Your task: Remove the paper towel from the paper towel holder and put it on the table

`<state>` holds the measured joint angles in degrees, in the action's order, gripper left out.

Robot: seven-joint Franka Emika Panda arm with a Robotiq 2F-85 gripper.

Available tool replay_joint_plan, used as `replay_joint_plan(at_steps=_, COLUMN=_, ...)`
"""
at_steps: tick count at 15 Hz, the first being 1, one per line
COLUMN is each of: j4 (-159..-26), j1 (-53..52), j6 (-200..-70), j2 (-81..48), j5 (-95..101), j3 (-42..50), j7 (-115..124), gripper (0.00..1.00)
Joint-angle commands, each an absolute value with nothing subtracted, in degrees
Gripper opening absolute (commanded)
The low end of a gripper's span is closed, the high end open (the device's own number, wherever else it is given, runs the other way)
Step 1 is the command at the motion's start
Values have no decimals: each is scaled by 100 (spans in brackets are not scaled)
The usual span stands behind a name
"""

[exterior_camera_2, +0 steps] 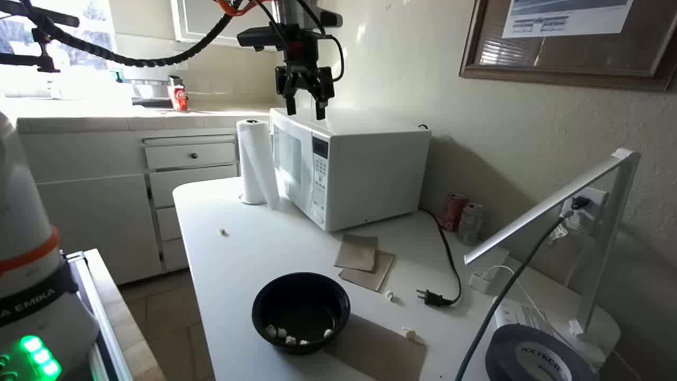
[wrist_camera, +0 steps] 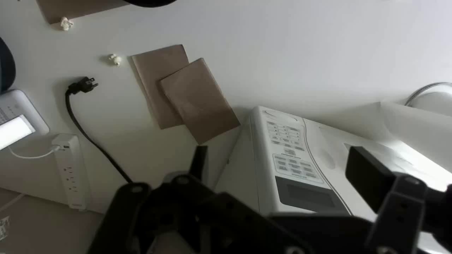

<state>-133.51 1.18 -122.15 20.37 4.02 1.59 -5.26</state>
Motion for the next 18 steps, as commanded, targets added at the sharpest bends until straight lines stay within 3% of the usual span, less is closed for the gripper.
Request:
replay_joint_plan(at_steps=1, j4=-13339, j1=109, j6=-12198, j2=2035, j5=403, j3=165, j7=-523, gripper=100)
replay_joint_plan(at_steps=6, j4=-13339, j1=109, j6=-12198, j2=2036, j5=403, j3=165, j7=-523, gripper=100)
replay_joint_plan(at_steps=18, j4=-12285, j1=-1024, j6=-12699, j2=312, j5=-551, j3=-710, j7=-1016, gripper=100)
